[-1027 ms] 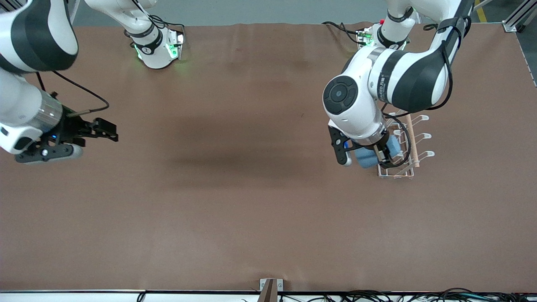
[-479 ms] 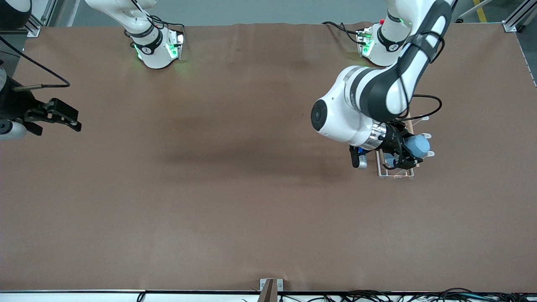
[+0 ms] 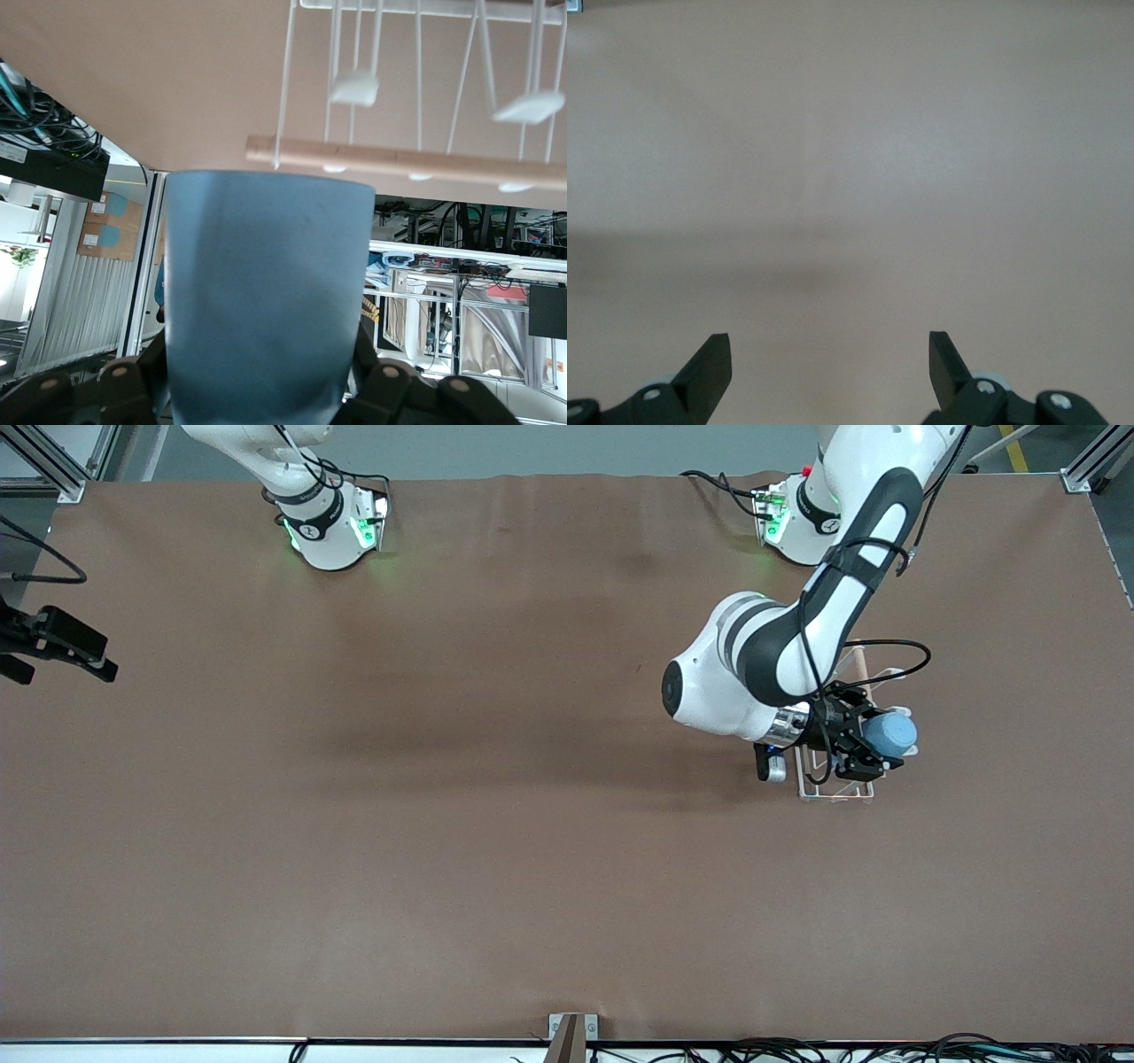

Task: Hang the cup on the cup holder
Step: 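Move the cup with the left gripper onto a hook of the rack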

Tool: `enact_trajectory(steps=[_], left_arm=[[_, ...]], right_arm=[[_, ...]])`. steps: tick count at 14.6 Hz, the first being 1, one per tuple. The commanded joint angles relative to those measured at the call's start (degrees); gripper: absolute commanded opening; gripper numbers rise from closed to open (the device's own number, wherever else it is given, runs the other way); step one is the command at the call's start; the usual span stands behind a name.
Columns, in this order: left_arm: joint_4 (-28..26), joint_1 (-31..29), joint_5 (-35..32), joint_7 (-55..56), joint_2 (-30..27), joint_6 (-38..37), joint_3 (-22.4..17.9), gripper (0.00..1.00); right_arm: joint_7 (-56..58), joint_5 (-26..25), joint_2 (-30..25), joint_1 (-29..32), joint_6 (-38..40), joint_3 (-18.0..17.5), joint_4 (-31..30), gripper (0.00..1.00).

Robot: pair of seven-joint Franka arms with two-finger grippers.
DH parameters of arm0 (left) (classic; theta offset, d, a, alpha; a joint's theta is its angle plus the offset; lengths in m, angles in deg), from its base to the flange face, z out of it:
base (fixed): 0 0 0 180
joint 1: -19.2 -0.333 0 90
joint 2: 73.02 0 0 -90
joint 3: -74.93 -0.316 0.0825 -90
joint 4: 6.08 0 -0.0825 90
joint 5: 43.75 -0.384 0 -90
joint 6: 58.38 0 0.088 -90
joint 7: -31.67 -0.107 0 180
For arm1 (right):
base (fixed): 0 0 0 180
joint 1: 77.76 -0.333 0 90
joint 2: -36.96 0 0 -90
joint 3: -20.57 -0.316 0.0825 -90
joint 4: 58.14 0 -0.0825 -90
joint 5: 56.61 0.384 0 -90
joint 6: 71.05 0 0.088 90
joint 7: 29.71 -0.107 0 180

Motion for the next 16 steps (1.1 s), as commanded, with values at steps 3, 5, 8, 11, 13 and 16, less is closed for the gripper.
enact_trajectory(steps=[3, 5, 8, 11, 13, 16], left_arm=[[-0.2, 0.1, -1.5, 0.9, 2.7, -1.7, 0.3, 0.64], [-0.2, 0.2, -1.5, 1.0, 3.5, -2.0, 0.2, 0.64], [-0.3, 0.5, -1.5, 3.3, 4.5, -2.4, 0.3, 0.64], [-0.3, 0.7, -1.4, 7.2, 6.3, -2.5, 0.3, 0.64], [-1.1, 0.9, -1.3, 11.0, 6.9, -2.6, 0.4, 0.64], [-1.5, 0.9, -1.2, 13.4, 7.0, -2.5, 0.4, 1.0]], right_arm=[[-0.7, -0.6, -5.6, 0.0, -2.2, -0.4, -7.4, 0.99], [-0.7, -0.7, -5.8, 0.0, -2.2, -0.5, -7.3, 0.99], [-0.7, -0.7, -5.5, 0.3, -2.2, -0.4, -7.2, 0.99], [-0.7, -0.8, -5.5, 0.3, -2.2, -0.4, -7.2, 0.99], [-0.7, -0.8, -5.3, 0.3, -2.3, -0.4, -6.6, 0.99], [-0.7, -0.8, -5.3, 0.3, -2.2, -0.4, -6.7, 0.99]])
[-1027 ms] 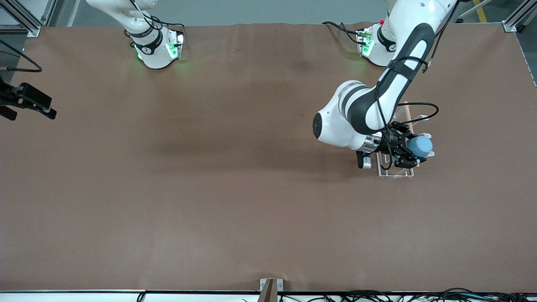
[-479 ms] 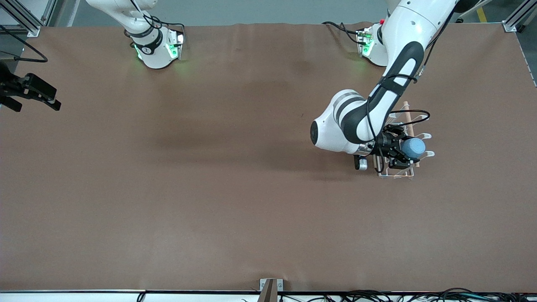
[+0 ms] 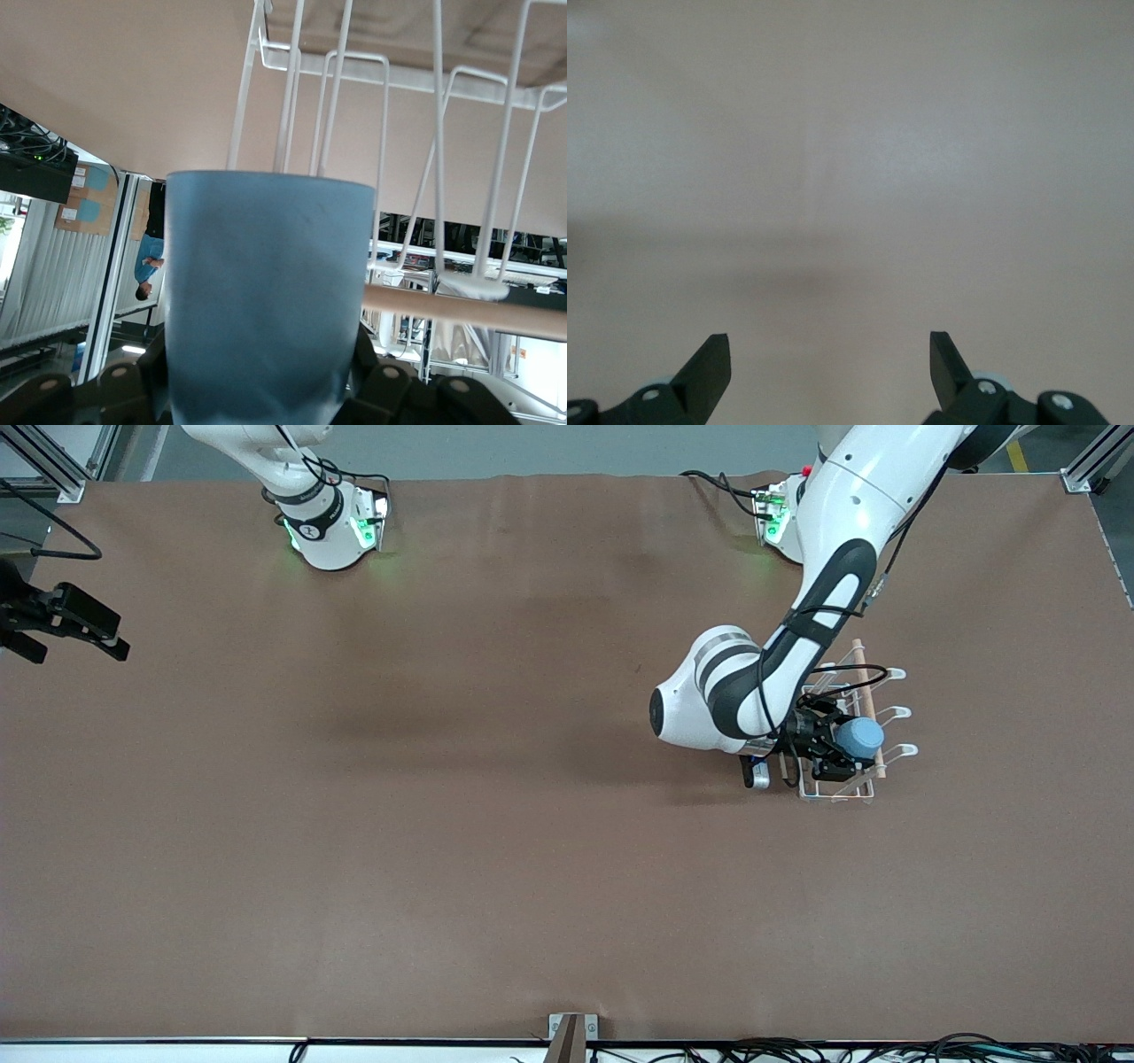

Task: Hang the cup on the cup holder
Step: 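Move the cup with the left gripper onto a hook of the rack, then open the left gripper and lift it away from the hung cup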

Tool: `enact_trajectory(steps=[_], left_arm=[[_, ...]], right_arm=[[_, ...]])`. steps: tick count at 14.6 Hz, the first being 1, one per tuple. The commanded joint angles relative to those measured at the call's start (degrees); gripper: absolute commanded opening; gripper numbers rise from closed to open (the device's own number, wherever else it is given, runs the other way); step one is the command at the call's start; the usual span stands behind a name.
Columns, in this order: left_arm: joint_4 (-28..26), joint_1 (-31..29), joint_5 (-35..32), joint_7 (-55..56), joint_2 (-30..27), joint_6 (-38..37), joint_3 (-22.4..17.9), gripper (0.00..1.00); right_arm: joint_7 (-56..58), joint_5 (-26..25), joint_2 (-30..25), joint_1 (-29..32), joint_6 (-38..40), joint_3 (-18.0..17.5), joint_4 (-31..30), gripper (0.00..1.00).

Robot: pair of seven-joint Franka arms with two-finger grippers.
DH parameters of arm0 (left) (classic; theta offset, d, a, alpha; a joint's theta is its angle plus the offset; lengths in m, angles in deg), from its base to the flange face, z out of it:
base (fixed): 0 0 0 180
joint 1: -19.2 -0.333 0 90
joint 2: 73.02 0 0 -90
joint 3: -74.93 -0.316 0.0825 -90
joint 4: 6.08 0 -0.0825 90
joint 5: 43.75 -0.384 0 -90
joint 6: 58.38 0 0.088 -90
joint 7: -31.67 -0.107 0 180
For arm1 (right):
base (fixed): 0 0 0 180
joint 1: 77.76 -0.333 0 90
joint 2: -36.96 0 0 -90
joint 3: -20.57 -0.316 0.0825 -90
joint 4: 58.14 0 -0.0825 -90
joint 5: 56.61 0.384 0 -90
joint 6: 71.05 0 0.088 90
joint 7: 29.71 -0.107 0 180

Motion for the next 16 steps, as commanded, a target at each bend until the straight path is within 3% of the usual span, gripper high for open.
enact_trajectory(steps=[1, 5, 8, 13, 16], left_arm=[[-0.4, 0.2, -1.1, 2.7, -0.4, -1.1, 0.4, 1.0], [0.3, 1.2, -0.9, 5.0, -0.5, -1.2, 0.4, 1.0], [6.2, 1.3, 2.9, 8.9, -1.6, -1.2, 1.0, 1.0], [20.3, 0.7, 16.9, 18.5, -4.0, -1.1, 1.7, 1.0], [24.6, -2.8, 32.5, 31.2, -8.6, -0.4, 1.6, 1.0]], right_arm=[[-0.6, -1.0, -1.4, 0.4, -0.6, -0.3, -1.2, 0.99], [-1.9, -2.0, -1.3, 0.1, 0.1, -0.3, -0.9, 0.99], [-3.1, -1.9, -1.3, 0.0, 0.2, -0.4, -0.9, 0.99], [-3.2, -1.7, -1.1, 0.3, 0.9, -0.4, -1.0, 0.99], [-3.1, -1.2, -1.0, 0.3, 0.9, -0.4, -1.0, 0.99]])
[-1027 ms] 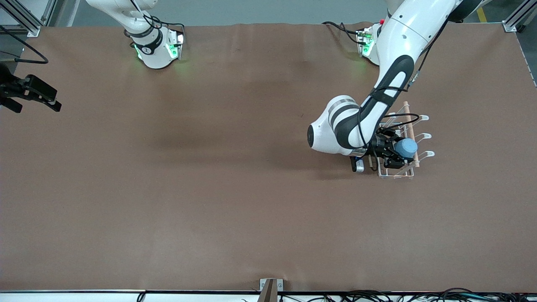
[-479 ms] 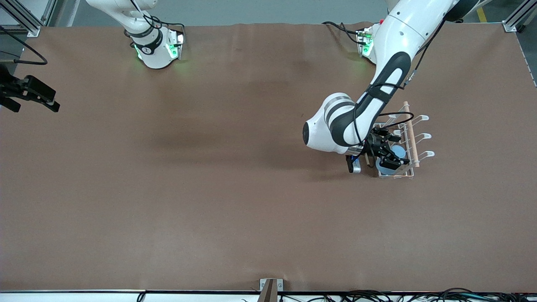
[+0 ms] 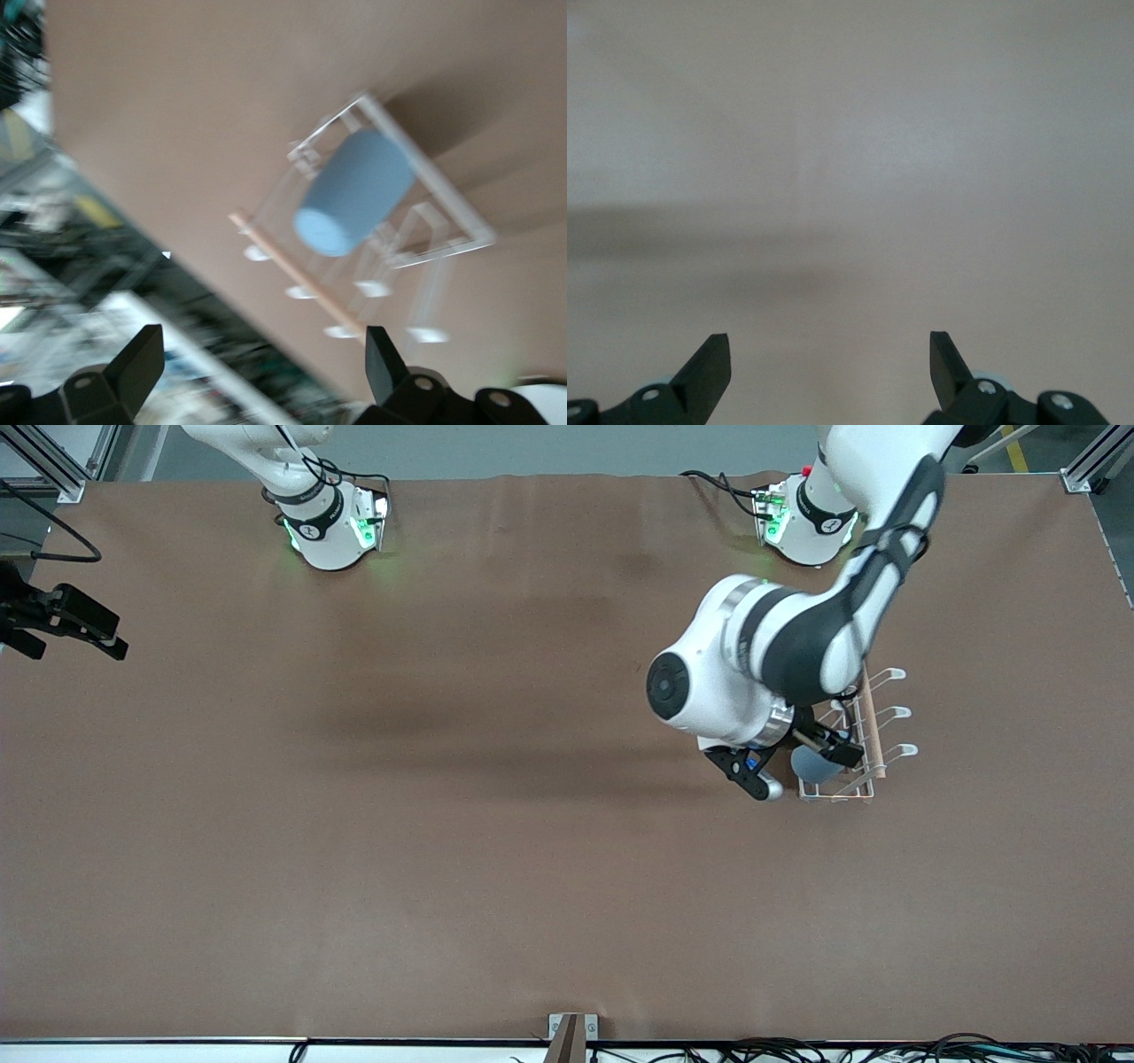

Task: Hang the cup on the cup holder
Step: 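Open the left gripper and lift it away from the hung cup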

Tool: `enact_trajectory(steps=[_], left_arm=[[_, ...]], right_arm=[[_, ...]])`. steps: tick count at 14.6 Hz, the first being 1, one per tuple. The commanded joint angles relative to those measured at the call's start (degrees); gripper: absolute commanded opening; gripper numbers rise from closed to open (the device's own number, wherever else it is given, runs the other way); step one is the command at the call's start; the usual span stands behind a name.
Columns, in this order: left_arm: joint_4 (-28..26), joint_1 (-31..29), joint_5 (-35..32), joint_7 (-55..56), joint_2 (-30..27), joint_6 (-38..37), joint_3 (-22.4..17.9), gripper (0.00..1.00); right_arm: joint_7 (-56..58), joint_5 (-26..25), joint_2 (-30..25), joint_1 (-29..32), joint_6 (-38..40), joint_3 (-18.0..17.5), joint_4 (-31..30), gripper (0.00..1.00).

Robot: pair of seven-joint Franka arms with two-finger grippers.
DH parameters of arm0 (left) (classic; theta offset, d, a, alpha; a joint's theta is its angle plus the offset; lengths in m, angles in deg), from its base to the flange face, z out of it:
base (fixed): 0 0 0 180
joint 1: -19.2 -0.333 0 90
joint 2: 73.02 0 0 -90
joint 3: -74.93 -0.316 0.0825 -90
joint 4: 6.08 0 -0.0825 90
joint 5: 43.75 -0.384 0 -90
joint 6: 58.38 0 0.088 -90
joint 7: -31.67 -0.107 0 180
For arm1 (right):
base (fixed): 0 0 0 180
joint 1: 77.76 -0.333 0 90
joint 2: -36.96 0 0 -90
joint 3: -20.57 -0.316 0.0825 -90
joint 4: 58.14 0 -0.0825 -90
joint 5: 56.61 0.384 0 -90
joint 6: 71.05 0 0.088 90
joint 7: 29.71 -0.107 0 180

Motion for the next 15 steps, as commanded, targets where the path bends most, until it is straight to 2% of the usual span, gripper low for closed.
enact_trajectory(steps=[1, 4, 7, 13, 15], left_arm=[[2.5, -3.2, 8.2, 11.8, -4.3, -0.1, 0.5, 1.0], [2.9, -6.0, 12.7, 16.0, -8.1, 0.1, 0.5, 1.0], [5.0, -13.2, 23.6, 15.8, -11.9, 0.3, 0.6, 1.0], [5.2, -18.3, 25.5, 15.0, -18.7, 2.0, 0.4, 1.0], [4.5, -18.6, 29.4, 13.4, -22.2, 4.5, -2.5, 1.0]], right_arm=[[-0.9, -0.3, -1.0, 0.3, 0.0, -0.4, -1.0, 0.99], [-0.8, -0.3, -0.9, 0.5, -0.3, -0.3, -1.0, 0.99], [-0.8, -0.2, -0.9, 0.5, -0.4, -0.3, -1.1, 0.99], [-0.3, -0.1, -0.7, 0.5, -0.3, -0.3, -1.1, 1.0], [-0.1, -0.2, -0.6, 0.6, -0.4, -0.3, -1.1, 1.0]])
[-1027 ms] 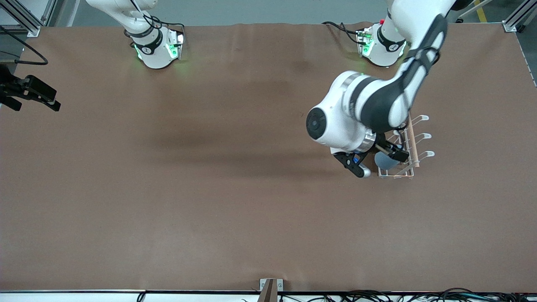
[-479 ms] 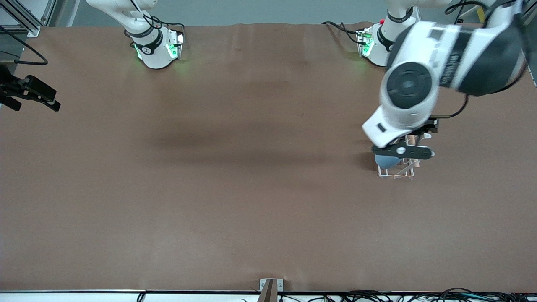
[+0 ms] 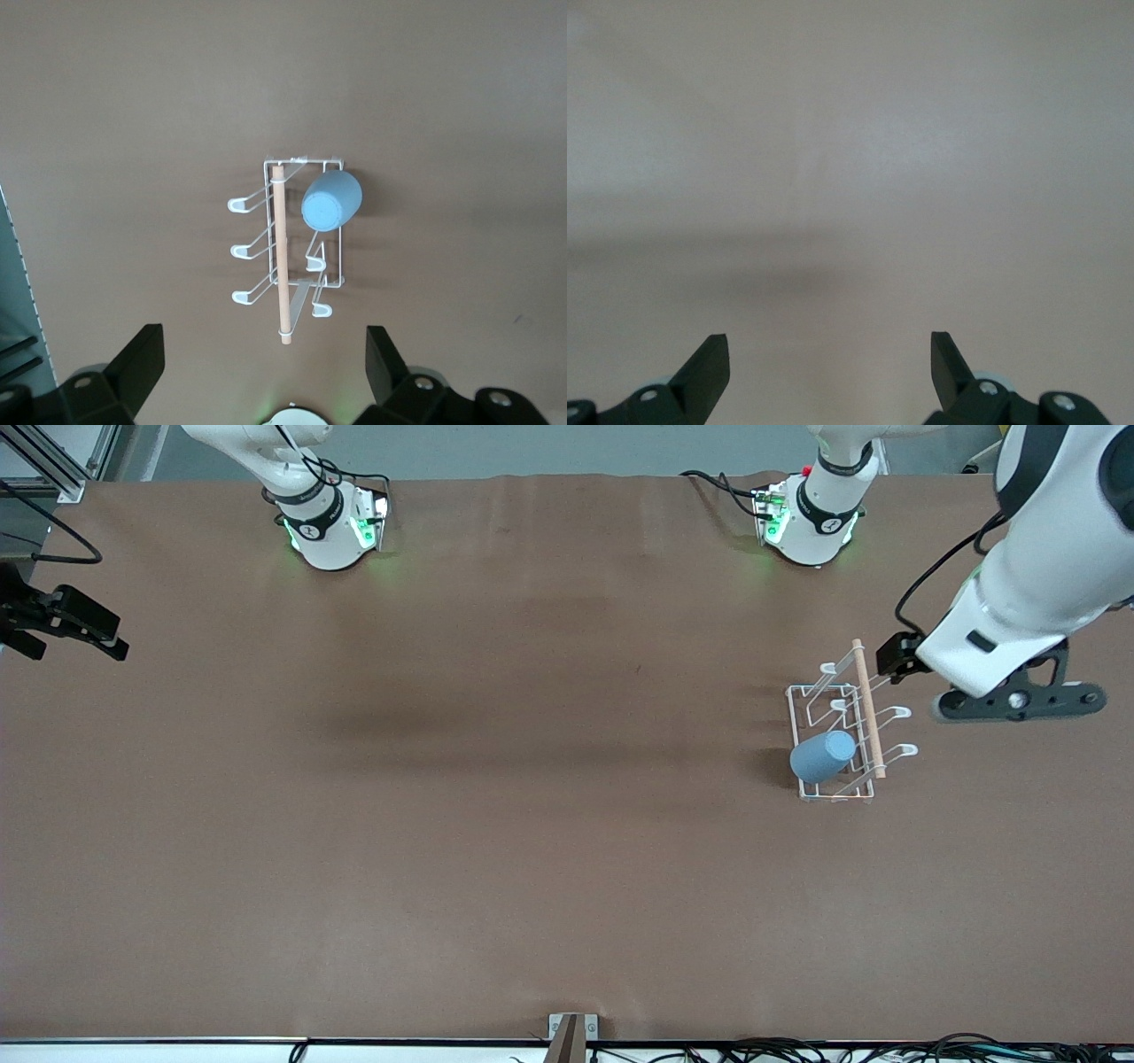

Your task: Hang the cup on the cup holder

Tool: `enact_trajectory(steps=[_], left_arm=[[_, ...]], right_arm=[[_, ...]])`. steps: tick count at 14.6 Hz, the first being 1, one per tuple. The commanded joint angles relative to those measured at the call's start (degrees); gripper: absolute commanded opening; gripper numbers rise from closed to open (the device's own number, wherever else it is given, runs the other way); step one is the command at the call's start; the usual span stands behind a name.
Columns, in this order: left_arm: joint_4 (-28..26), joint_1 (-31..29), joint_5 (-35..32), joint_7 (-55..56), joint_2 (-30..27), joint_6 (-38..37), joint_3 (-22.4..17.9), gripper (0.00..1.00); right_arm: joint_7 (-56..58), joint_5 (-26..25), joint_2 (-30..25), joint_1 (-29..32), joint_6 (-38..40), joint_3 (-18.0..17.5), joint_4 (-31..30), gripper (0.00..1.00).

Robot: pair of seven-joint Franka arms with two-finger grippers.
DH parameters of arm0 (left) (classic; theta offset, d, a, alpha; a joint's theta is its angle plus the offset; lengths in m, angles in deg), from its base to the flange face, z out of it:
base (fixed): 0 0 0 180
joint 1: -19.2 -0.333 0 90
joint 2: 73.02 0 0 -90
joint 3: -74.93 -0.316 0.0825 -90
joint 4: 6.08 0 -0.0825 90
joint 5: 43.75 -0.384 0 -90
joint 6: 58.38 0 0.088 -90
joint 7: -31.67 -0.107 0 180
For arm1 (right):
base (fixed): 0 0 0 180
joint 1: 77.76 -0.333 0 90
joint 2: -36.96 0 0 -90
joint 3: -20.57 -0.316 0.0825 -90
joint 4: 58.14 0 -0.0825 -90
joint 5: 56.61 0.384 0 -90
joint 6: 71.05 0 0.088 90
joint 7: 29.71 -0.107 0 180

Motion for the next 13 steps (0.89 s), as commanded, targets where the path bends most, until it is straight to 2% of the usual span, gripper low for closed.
enact_trajectory(steps=[1, 3, 6, 8, 13], left_arm=[[-3.3, -0.1, 7.2, -2.0, -6.4, 3.2, -6.4, 1.0], [-7.7, 1.3, 12.5, -3.1, -10.2, 5.1, -11.7, 1.0], [-15.5, 3.4, 13.8, -6.6, -16.2, 7.5, -17.1, 1.0], [-20.3, 3.3, 13.8, -7.1, -19.5, 8.8, -17.5, 1.0], [-23.1, 3.0, 12.9, -8.8, -21.2, 8.8, -16.9, 1.0]], right_arm=[[0.0, -0.1, -0.7, 0.6, -0.5, -0.3, -0.9, 1.0], [1.0, 0.2, -0.6, 1.4, -0.5, -0.3, -1.0, 1.0], [2.1, 2.8, -0.6, 2.7, -0.3, -0.3, -1.3, 1.0], [3.7, 2.8, -0.4, 3.1, -0.4, -0.3, -1.2, 1.0], [3.6, 1.8, -0.3, 2.4, -0.3, -0.5, -1.0, 1.0]])
